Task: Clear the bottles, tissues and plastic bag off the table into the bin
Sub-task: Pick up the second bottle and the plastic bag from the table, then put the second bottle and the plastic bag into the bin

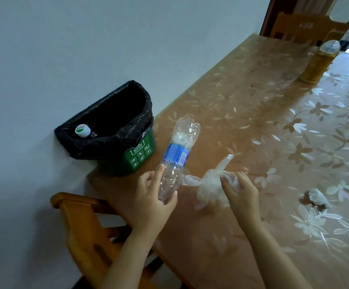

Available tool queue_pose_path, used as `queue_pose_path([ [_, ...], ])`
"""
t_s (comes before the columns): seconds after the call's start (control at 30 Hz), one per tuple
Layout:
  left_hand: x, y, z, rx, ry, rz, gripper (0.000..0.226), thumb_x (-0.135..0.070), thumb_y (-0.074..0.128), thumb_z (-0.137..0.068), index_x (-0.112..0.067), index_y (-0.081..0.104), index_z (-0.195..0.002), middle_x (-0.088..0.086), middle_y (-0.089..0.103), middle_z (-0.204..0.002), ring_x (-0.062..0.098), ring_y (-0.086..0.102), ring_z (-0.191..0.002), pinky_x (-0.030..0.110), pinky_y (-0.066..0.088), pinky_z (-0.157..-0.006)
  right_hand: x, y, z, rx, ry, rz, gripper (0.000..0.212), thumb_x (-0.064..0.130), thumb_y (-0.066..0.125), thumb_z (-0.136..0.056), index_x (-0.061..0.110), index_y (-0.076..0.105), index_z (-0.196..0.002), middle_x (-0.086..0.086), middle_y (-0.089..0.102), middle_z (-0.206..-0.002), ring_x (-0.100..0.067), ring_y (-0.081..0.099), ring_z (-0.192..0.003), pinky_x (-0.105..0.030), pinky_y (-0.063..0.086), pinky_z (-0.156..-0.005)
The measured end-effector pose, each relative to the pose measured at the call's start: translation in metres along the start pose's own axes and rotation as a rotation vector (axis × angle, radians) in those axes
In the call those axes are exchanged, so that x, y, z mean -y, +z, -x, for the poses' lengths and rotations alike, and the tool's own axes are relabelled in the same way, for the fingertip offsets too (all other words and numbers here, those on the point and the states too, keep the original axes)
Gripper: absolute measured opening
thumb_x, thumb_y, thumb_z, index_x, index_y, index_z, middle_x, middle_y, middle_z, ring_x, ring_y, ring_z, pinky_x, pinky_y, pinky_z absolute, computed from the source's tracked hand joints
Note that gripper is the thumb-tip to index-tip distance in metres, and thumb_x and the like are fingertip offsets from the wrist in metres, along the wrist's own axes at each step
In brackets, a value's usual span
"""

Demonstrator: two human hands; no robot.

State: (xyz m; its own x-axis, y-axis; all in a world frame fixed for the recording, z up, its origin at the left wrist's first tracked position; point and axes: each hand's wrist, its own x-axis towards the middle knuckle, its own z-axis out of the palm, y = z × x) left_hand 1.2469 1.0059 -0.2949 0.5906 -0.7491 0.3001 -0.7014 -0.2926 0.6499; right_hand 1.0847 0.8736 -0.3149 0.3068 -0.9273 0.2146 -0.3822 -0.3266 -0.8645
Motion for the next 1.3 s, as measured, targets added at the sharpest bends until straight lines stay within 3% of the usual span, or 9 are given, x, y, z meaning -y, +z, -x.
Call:
queue_pose_path([
  [0.17,-0.007,-0.049,-0.010,-0.084,0.102,0.047,0.079,-0.015,0.076,-0.068,-0.024,0.034,-0.135,0.012,0.043,-0.122,0.019,0.051,-0.107,0.037,0.057,-0.076,0.036,0.011,-0.011,-0.043,-0.097,-0.023,0.009,0.009,0.065,-0.080,0.009,0.059,-0.074,-0.002,0.055,-0.066,-0.017,0.051,-0.063,-0.011,0.036,-0.059],
  [0.3,-0.004,-0.084,-0.029,-0.139,0.182,0.015,0.077,-0.016,0.075,-0.069,-0.022,0.034,-0.135,0.011,0.045,-0.120,0.005,0.046,-0.105,0.023,0.052,-0.078,0.070,0.024,-0.020,-0.084,-0.143,-0.051,0.008,0.009,0.064,-0.080,0.016,0.060,-0.078,-0.003,0.059,-0.071,-0.011,0.052,-0.066,-0.007,0.035,-0.059],
  [0.4,0.003,-0.107,-0.046,-0.161,0.194,-0.019,0.075,-0.015,0.076,-0.068,-0.017,0.039,-0.132,0.014,0.049,-0.117,0.007,0.049,-0.100,0.016,0.046,-0.077,0.094,0.036,-0.027,-0.106,-0.172,-0.062,0.015,0.009,0.064,-0.081,0.020,0.056,-0.075,-0.002,0.058,-0.070,-0.005,0.052,-0.067,-0.007,0.035,-0.059],
  [0.47,0.010,-0.120,-0.058,-0.151,0.190,-0.009,0.074,-0.015,0.075,-0.069,-0.018,0.039,-0.133,0.013,0.049,-0.118,0.012,0.053,-0.099,0.020,0.048,-0.076,0.110,0.044,-0.032,-0.111,-0.194,-0.071,0.016,0.008,0.063,-0.081,0.021,0.056,-0.076,-0.001,0.058,-0.070,0.000,0.051,-0.067,-0.006,0.035,-0.060],
  [0.7,0.039,-0.160,-0.102,-0.131,0.171,-0.069,0.071,-0.016,0.075,-0.070,-0.016,0.041,-0.132,0.014,0.054,-0.116,0.026,0.055,-0.099,0.035,0.052,-0.075,0.156,0.070,-0.051,-0.177,-0.235,-0.073,0.010,0.008,0.061,-0.083,0.017,0.058,-0.079,0.003,0.056,-0.069,-0.005,0.050,-0.064,-0.009,0.037,-0.058],
  [0.8,0.052,-0.167,-0.121,-0.121,0.152,-0.116,0.064,-0.020,0.074,-0.070,-0.015,0.046,-0.128,0.012,0.058,-0.119,0.029,0.056,-0.104,0.040,0.047,-0.084,0.168,0.077,-0.055,-0.180,-0.241,-0.053,0.008,0.007,0.061,-0.082,0.015,0.059,-0.081,-0.002,0.060,-0.073,-0.014,0.053,-0.067,-0.018,0.040,-0.060],
  [0.93,0.070,-0.167,-0.134,-0.073,0.128,-0.109,0.062,-0.024,0.075,-0.070,-0.017,0.048,-0.126,0.009,0.058,-0.123,0.028,0.055,-0.107,0.039,0.045,-0.088,0.176,0.088,-0.056,-0.193,-0.257,-0.023,0.011,0.003,0.062,-0.080,0.013,0.058,-0.078,-0.004,0.058,-0.070,-0.016,0.052,-0.064,-0.013,0.036,-0.057],
  [1.17,0.092,-0.150,-0.148,-0.034,0.101,-0.121,0.059,-0.028,0.073,-0.073,-0.016,0.049,-0.125,0.010,0.051,-0.119,0.026,0.056,-0.098,0.026,0.038,-0.075,0.182,0.105,-0.055,-0.176,-0.271,0.008,0.014,0.001,0.062,-0.079,0.013,0.057,-0.076,-0.003,0.057,-0.069,-0.014,0.053,-0.065,-0.009,0.036,-0.058],
  [1.3,0.100,-0.139,-0.155,-0.019,0.141,-0.133,0.043,-0.019,0.071,-0.076,-0.009,0.056,-0.116,0.012,0.057,-0.113,0.028,0.056,-0.100,0.029,0.041,-0.077,0.183,0.109,-0.058,-0.181,-0.240,-0.008,0.013,0.004,0.062,-0.080,0.015,0.058,-0.077,-0.002,0.060,-0.071,-0.011,0.054,-0.067,-0.009,0.037,-0.059],
])
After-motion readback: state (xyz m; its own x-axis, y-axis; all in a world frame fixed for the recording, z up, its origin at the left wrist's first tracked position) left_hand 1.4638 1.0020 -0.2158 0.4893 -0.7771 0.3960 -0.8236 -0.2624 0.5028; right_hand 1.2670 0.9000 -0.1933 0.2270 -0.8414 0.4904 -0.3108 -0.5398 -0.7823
